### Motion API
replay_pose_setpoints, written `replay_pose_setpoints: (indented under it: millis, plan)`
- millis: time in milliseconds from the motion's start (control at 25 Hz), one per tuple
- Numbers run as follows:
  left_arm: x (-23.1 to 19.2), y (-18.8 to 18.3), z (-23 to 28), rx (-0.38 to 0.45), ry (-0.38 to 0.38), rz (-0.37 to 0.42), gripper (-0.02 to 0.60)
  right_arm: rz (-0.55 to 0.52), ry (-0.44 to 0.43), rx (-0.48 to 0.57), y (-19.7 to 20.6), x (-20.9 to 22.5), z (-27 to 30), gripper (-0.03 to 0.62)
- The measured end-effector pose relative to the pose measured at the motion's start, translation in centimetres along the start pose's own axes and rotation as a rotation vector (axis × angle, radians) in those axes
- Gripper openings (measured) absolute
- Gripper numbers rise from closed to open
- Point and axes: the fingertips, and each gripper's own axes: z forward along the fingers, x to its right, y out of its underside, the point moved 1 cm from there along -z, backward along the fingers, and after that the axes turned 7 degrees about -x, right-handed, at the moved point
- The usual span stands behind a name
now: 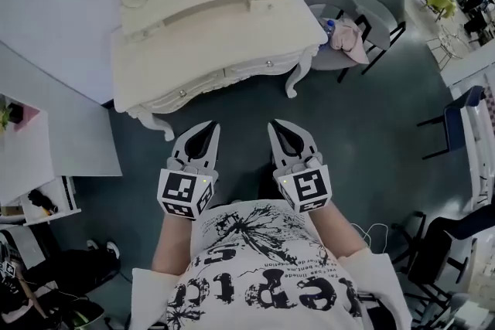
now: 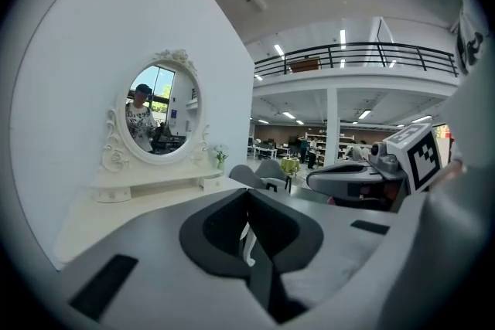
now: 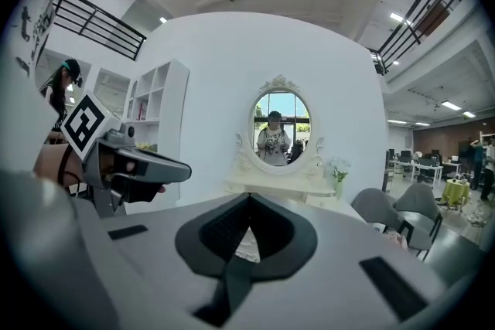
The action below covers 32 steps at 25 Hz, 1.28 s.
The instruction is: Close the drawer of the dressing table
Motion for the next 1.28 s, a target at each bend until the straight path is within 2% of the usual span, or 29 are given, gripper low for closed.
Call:
replay_pose_setpoints:
  millis: [200, 440, 600, 800, 1040, 1280]
  plan:
    - [0.5, -3.3, 7.1, -0.009, -0.063, -0.007, 0.018, -0.010, -0.066, 0.017, -2.0, 7.7, 3.2, 0.009]
    - [2.1, -8.2, 16.0, 0.044, -0.096, -0.090, 0.018, -0.059, -0.120, 0.012, -3.4, 17.4, 6.3, 0.009]
    - [3.3, -9.5, 20.9, 0.037, -0.123, -0.105, 0.018, -0.061, -0.138, -0.005, -2.9, 22.7, 8.0, 0.009]
    - [3.7, -9.3, 25.7, -0.022, -0.127, -0.089, 0.018, -0.036, -0.142, -0.030, -1.8, 27.2, 10.4, 0.009]
    - [1.1, -10.4, 30.6, -0.042, -0.122, -0.103, 0.018, -0.011, -0.126, -0.073, -1.2, 31.3, 14.8, 0.009]
    - [-5.2, -11.7, 36.4, -0.039, -0.113, -0.129, 0.018, -0.026, -0.102, -0.084, -3.0, 34.1, 22.1, 0.009]
